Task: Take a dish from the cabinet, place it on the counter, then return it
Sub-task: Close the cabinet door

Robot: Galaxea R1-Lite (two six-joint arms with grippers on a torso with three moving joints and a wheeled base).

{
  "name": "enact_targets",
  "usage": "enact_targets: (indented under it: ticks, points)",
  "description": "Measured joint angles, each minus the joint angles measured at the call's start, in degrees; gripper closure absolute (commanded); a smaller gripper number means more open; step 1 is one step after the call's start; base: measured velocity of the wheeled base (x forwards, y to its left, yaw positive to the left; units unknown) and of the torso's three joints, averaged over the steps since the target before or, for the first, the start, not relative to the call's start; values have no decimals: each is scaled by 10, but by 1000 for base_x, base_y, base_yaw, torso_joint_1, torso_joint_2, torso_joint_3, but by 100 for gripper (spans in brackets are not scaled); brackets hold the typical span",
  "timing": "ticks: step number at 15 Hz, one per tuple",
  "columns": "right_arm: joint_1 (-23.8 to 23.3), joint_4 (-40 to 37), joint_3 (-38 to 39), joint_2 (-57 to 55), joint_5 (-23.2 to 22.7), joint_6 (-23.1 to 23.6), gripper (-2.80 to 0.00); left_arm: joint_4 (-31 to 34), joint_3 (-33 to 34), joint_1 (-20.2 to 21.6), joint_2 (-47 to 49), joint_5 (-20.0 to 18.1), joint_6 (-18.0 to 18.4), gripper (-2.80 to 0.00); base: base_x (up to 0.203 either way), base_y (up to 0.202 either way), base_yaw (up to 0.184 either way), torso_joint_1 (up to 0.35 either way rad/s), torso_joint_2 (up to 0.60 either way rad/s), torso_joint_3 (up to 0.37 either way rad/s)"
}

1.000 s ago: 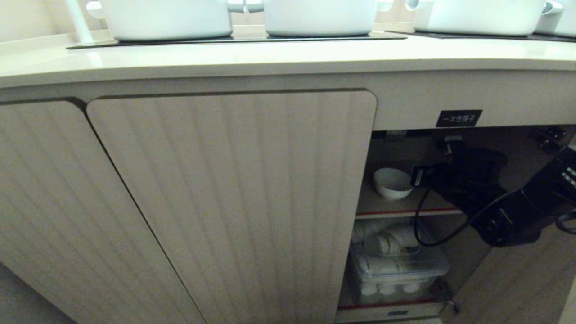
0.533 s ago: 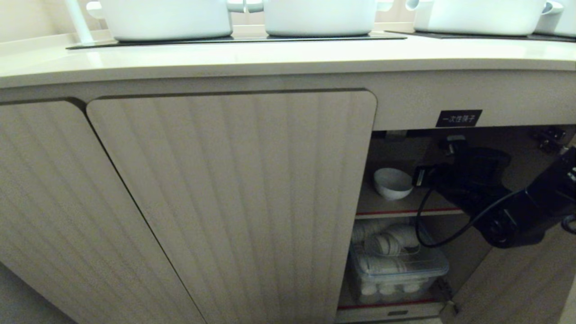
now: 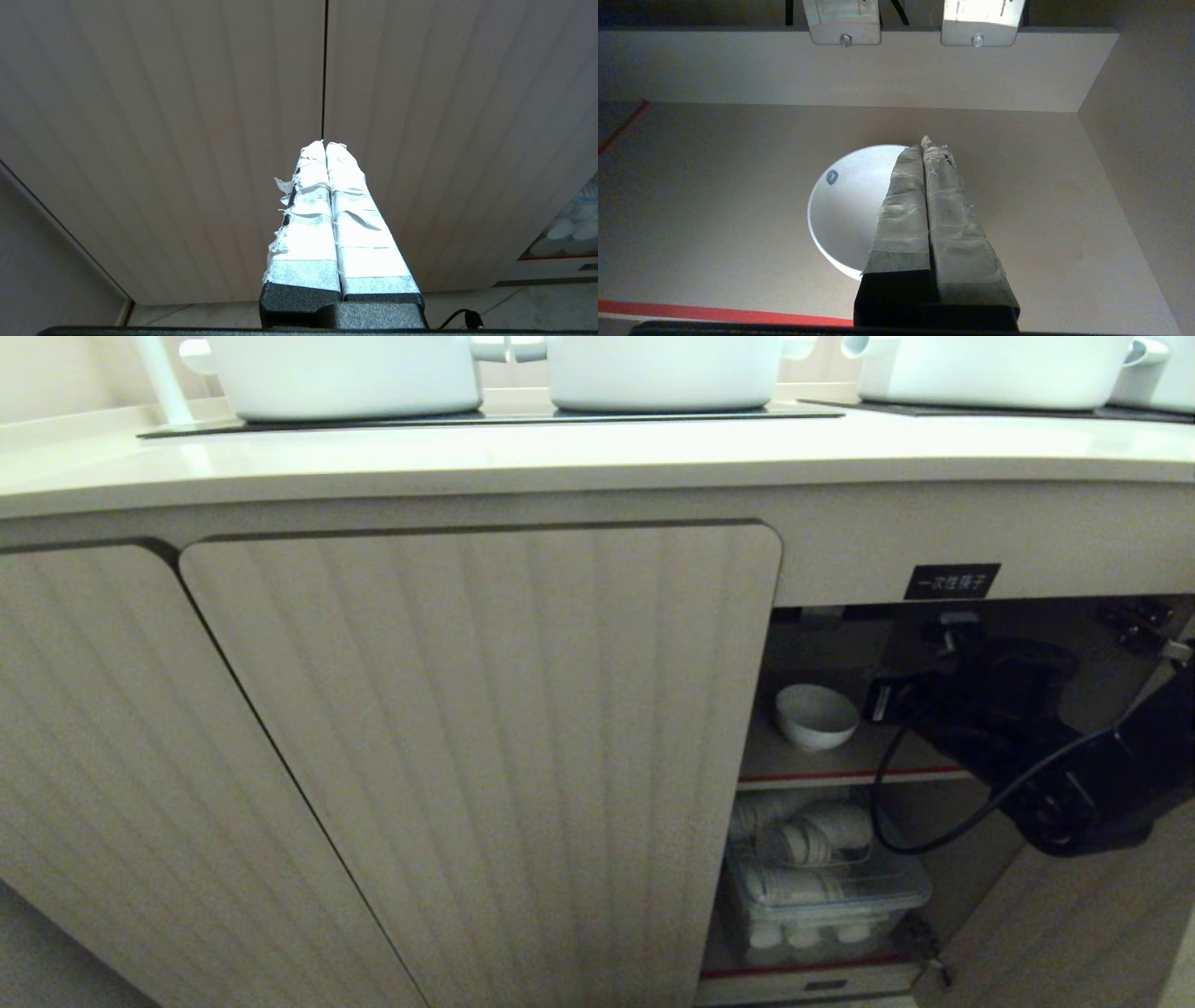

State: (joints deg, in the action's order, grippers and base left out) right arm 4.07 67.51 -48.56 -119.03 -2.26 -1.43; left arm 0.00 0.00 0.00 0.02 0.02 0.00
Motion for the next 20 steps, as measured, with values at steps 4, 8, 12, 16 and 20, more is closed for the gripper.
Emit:
enact_targets:
  ticks: [4, 8, 12, 16, 20]
  points:
    - [1, -6, 23, 21, 0, -1, 0, 0, 0, 0, 0, 0, 0, 0, 0, 0, 0, 0, 0, 0]
    - [1, -8, 50, 43, 0, 0, 0, 0, 0, 0, 0, 0, 0, 0, 0, 0, 0, 0, 0, 0]
    - [2, -36, 63, 71, -1, 0, 0, 0, 0, 0, 0, 0, 0, 0, 0, 0, 0, 0, 0, 0]
    - [2, -58, 84, 101, -1, 0, 0, 0, 0, 0, 0, 0, 0, 0, 0, 0, 0, 0, 0, 0]
    - [3, -63, 127, 133, -1, -1, 0, 0, 0, 0, 0, 0, 0, 0, 0, 0, 0, 0, 0, 0]
